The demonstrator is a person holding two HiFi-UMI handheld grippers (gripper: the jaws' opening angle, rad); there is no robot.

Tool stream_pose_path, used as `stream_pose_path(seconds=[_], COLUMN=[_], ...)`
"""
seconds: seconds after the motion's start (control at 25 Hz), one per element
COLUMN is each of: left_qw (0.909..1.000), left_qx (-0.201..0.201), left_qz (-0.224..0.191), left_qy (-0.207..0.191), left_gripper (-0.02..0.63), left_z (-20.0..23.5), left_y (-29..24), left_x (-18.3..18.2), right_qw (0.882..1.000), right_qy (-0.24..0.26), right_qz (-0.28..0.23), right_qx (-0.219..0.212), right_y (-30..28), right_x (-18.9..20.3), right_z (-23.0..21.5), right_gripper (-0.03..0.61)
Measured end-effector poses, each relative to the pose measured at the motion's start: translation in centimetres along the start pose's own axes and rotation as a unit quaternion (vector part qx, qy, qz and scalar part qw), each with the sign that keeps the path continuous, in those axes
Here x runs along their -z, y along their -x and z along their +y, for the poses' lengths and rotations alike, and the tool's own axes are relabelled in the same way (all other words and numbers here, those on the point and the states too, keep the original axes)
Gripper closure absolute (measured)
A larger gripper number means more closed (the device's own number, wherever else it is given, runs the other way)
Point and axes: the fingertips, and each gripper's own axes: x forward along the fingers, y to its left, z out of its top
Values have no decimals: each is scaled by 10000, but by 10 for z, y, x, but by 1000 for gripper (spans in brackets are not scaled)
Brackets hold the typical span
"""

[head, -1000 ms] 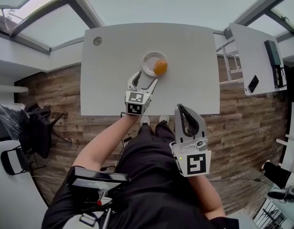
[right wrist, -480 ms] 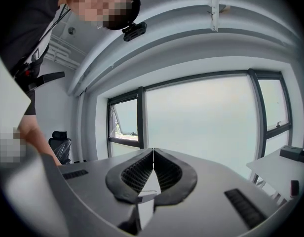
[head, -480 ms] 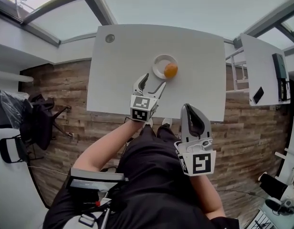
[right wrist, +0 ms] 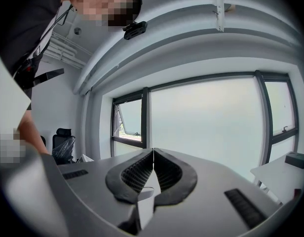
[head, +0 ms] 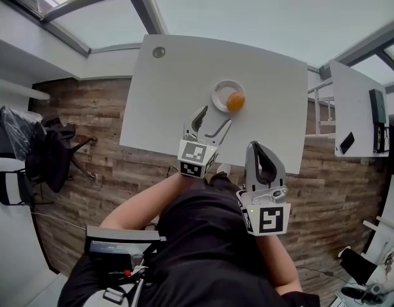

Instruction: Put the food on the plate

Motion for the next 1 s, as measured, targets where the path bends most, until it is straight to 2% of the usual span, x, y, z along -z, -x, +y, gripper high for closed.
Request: stream_pose_path(seconds=[0.48, 0.76, 1.0], left_qw=[9982, 9968, 9948], left_qx=[-233, -328, -390], left_qz=[-512, -714, -935], left_qy=[-221, 146, 44], left_gripper=[298, 298, 298], left_z=[-6, -7, -10], left_y=[50, 75, 96], left_x=[-33, -45, -60], right_qw=[9997, 9993, 9990], right_qy=[61, 92, 38], right_qz=[-51, -105, -13], right_qx=[-213, -338, -446], right_y=[-6, -5, 2], right_x=[-7, -12, -4], right_z=[10, 19, 24], right_gripper=[571, 571, 571])
